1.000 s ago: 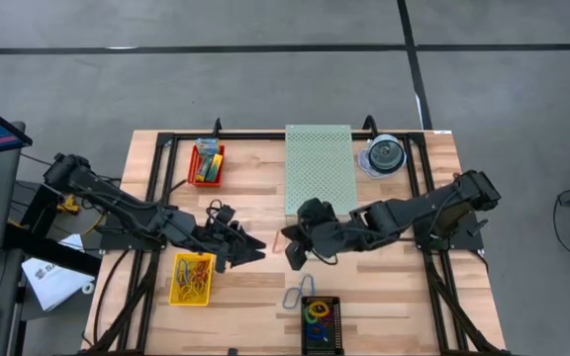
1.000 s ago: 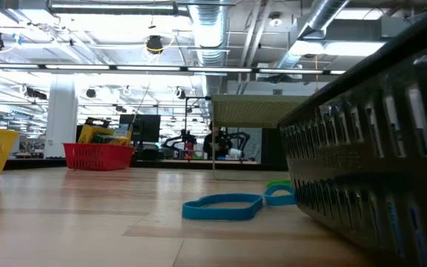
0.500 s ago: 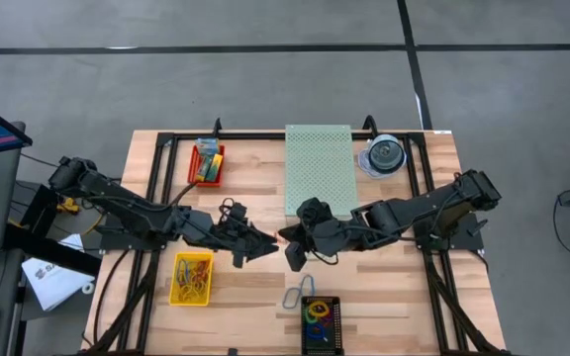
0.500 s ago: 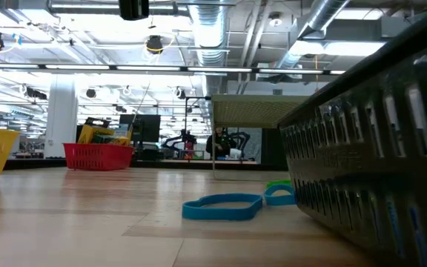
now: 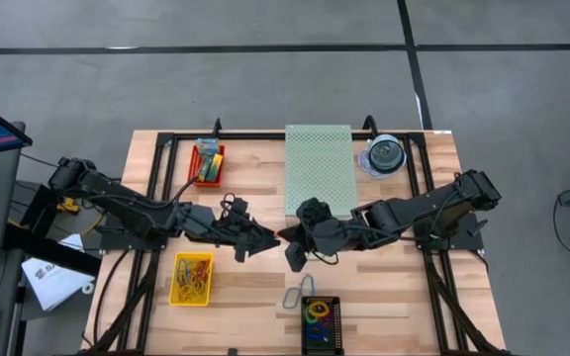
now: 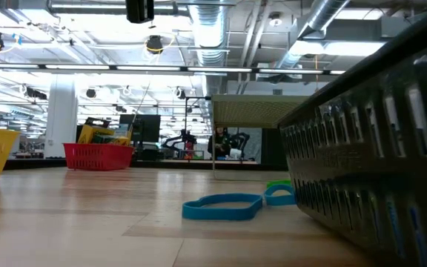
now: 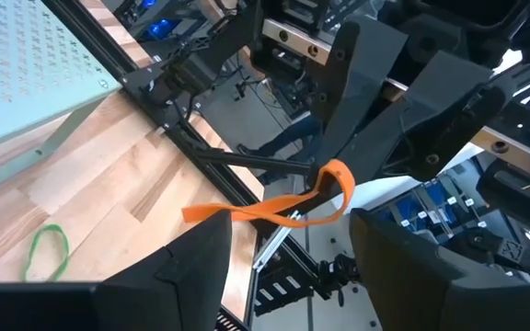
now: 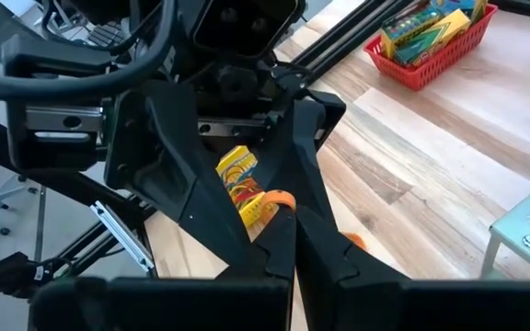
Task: Pick & Place Office Desk Supplies
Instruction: Put the orange rubber band into the yellow bin
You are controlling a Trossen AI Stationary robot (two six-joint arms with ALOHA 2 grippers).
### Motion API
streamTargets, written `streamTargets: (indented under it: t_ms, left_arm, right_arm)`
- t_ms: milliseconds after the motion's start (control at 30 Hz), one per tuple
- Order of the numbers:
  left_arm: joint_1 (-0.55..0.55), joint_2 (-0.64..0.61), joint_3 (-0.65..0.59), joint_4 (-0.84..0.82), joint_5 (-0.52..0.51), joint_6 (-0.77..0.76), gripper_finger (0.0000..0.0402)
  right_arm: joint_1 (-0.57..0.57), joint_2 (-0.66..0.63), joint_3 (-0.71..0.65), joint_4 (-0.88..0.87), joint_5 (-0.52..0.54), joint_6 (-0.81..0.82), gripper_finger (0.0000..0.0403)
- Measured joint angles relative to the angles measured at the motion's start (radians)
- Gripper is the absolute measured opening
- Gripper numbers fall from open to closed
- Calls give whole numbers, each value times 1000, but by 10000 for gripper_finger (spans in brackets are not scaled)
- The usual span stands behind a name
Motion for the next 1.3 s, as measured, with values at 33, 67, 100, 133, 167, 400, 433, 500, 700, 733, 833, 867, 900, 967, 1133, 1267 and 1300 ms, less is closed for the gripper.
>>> streamTargets:
  t_ms: [33,67,100,133,167,400,433,500,700,733,833,867,900,967,1133,1267,1300]
  left_arm:
    - [0,0,0,3,0,1,216]
    - [0,0,0,6,0,2,215]
    - [0,0,0,8,0,2,213]
    - [0,0,0,8,0,3,212]
    - [0,0,0,10,-1,12,211]
    - [7,-2,0,57,-4,28,186]
    - [7,-2,0,58,-4,28,180]
    - [7,-2,0,58,-4,28,164]
    - [1,-2,0,58,1,28,101]
    - [-1,-2,0,58,1,28,88]
    - [-11,-2,0,57,2,28,50]
    - [-14,-2,0,57,2,28,37]
    - [-17,-2,0,57,2,28,24]
    - [-25,-2,0,56,1,28,7]
    - [-48,-2,0,59,-1,28,2]
    - [-68,-2,0,60,-1,25,1]
    - [-73,-2,0,60,0,22,1]
  right_arm:
    - [2,0,0,0,0,0,0]
    - [4,0,0,0,0,0,0]
    - [4,0,0,0,0,-2,0]
    - [4,0,0,0,0,-2,0]
    - [4,0,0,0,0,-3,0]
    - [4,0,0,0,-8,-3,0]
    - [4,0,0,0,-8,-3,0]
    - [4,0,0,0,-8,-3,0]
    - [4,0,0,0,-8,-2,0]
    - [4,0,0,0,-8,-2,0]
    - [4,0,0,0,-8,-2,0]
    - [4,0,0,0,-8,-2,0]
    - [4,0,0,0,-8,-2,0]
    - [5,0,0,0,-8,-2,0]
    - [11,0,0,3,-6,-2,0]
    - [24,0,0,45,-3,-35,4]
    - [25,0,0,50,-3,-36,9]
